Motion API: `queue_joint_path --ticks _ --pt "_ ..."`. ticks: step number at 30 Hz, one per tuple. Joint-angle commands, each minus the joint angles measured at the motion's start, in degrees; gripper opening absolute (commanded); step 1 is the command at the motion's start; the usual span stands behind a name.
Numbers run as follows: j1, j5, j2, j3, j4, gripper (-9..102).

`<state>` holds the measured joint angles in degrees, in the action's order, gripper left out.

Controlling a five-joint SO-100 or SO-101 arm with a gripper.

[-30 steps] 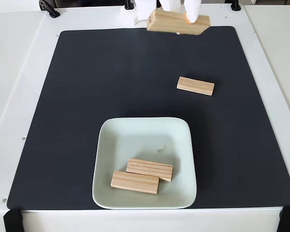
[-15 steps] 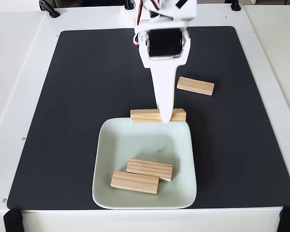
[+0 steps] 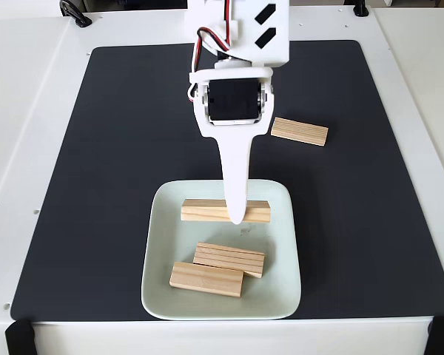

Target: Pick up the wooden block and place them on the plate.

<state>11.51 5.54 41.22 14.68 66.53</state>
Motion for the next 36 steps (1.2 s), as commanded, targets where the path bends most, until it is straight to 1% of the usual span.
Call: queue_joint_path --ticks 1,9,15,28,33,34,36 --pt "-0.44 0.35 0.53 -2.81 -0.09 0" --pt "-1.32 0.35 0.44 0.00 -0.35 0" --pt "-1.85 0.35 -0.53 0.09 -5.10 0" --pt "-3.43 0.35 -2.46 0.18 -4.31 0" --pt "-3.16 0.35 -2.46 0.18 -4.22 1" --pt "-3.16 0.35 -2.46 0.18 -4.22 2" --pt "-2.99 0.26 -2.37 0.18 -4.22 7"
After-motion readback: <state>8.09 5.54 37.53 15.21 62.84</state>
